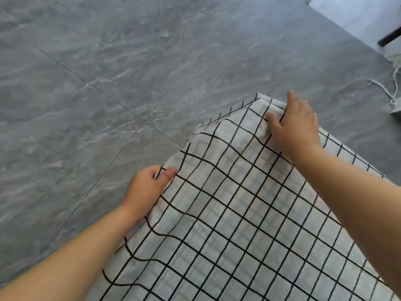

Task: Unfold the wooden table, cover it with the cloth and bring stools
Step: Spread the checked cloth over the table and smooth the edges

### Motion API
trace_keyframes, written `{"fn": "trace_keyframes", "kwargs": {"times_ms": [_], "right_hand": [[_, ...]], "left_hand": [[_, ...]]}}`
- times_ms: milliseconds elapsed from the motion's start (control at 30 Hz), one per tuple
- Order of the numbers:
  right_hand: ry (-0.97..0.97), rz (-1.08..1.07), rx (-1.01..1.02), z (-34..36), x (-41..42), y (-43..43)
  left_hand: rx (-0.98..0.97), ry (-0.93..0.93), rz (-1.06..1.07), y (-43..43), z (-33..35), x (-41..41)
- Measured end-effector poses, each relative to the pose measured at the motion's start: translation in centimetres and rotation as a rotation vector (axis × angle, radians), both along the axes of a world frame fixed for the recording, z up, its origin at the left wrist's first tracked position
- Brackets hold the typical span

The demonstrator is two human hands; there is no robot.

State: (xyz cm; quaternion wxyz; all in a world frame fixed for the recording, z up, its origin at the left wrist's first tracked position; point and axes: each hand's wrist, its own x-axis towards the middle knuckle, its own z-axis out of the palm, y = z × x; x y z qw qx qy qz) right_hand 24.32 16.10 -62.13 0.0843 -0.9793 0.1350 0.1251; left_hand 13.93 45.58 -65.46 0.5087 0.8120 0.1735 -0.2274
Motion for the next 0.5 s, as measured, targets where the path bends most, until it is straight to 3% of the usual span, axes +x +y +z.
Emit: {"fn": "trace_keyframes", "kwargs": {"times_ms": [200, 500], "right_hand": [[-0.05, -0.066, 0.091, -0.9, 0.0, 0.2], [-0.154, -0.186, 0.326, -0.1, 0.3, -0.7]], "left_hand": [[0.146, -0.154, 0.049, 1.4, 1.4, 0.2], [0.348, -0.295, -0.043, 1.1, 2.7, 1.2]]}}
